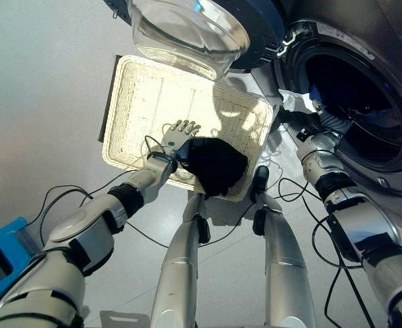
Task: Put the clothes into the washing machine.
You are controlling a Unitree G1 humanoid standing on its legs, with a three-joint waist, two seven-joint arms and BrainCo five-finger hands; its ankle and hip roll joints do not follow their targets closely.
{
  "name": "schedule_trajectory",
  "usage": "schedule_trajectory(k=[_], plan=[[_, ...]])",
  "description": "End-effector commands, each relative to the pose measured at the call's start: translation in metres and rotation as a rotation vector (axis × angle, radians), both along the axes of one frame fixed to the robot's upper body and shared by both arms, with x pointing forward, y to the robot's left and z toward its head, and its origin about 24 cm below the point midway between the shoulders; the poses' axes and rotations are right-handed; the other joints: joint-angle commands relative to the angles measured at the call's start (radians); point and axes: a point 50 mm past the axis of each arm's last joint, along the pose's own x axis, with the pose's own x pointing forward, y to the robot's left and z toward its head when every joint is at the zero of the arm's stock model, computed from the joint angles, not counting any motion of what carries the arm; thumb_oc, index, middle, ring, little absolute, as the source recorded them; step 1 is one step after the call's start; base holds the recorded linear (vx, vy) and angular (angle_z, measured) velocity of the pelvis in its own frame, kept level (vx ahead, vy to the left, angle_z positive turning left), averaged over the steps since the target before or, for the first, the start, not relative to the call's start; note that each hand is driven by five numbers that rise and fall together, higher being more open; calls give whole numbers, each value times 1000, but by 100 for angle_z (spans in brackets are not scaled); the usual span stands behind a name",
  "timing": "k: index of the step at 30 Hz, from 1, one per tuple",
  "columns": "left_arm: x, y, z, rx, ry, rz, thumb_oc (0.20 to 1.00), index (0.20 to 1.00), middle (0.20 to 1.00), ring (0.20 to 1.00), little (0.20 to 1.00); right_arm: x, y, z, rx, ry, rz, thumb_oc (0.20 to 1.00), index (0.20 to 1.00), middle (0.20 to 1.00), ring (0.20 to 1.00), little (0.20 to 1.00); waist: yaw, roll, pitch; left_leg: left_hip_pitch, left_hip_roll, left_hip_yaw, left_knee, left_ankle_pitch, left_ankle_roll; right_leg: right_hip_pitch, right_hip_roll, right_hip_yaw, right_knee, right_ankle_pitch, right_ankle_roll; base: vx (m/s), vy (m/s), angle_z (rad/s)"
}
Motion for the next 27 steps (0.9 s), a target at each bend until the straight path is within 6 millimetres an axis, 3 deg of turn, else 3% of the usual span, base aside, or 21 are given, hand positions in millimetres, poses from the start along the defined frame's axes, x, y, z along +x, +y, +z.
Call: schedule_trajectory(k=[1, 5, 9, 14, 20, 27], plan=[[8, -6, 11, 147, -9, -27, 1000, 1000, 1000, 1000, 1000, -2, 5, 25, 54, -198, 41, 1000, 1000, 1000, 1000, 1000, -18, -31, -23, -11, -15, 88, 119, -130, -81, 6, 24, -25, -64, 83, 130, -6, -3, -7], [9, -12, 2, 253, 119, -8, 1000, 1000, 1000, 1000, 1000, -5, 22, 26, 120, -290, 88, 1000, 1000, 1000, 1000, 1000, -42, -53, -23, -33, -8, 99, 102, -116, -88, -16, 37, -10, -85, 103, 135, -13, -7, -12], [6, -25, -1, 246, 188, -86, 1000, 1000, 1000, 1000, 1000, -10, 36, 30, 149, -337, 92, 1000, 1000, 1000, 1000, 1000, -57, -64, -23, -49, -2, 108, 90, -106, -92, -37, 43, 2, -96, 118, 141, -10, -21, -9], [1, -33, -2, 247, 282, -152, 1000, 1000, 1000, 1000, 1000, -13, 33, 28, 189, -345, 72, 1000, 1000, 1000, 1000, 1000, -65, -68, -23, -69, 1, 112, 73, -91, -97, -54, 48, 9, -116, 138, 146, -9, -16, -3], [1, -31, -6, 315, 409, -88, 1000, 1000, 1000, 1000, 1000, -13, 22, 28, 216, -350, 45, 1000, 1000, 1000, 1000, 1000, -70, -68, -23, -84, 2, 114, 45, -72, -103, -65, 54, 17, -152, 163, 152, -3, -11, 0], [10, -7, -4, 518, 417, 117, 1000, 1000, 1000, 1000, 1000, -11, 19, 34, 248, -383, 47, 1000, 1000, 1000, 1000, 1000, -68, -68, -23, -104, 3, 111, 18, -58, -104, -80, 50, 11, -172, 175, 160, -7, -25, 0]])
